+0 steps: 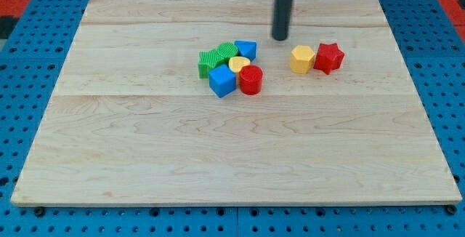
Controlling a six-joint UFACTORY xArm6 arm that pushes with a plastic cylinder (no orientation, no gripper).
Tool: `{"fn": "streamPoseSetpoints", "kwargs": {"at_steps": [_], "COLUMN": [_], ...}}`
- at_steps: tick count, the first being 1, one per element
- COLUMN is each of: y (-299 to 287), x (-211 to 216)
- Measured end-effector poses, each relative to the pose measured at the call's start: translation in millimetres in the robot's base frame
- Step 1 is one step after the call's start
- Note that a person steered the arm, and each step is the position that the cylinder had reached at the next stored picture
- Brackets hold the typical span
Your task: Move yellow hexagon and red star towards the group of blocks
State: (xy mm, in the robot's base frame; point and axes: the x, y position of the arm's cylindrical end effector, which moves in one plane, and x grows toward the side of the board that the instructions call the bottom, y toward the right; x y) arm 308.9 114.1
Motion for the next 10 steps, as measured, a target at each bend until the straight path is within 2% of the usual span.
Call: {"fn": "streamPoseSetpoints", "kwargs": {"at_steps": [1,3,4,5,6,10], "y": [82.0,100.7,83.8,59.5,37.9,13.7], "x": [0.8,28.5,54.3,62.9,65.0,65.0]}}
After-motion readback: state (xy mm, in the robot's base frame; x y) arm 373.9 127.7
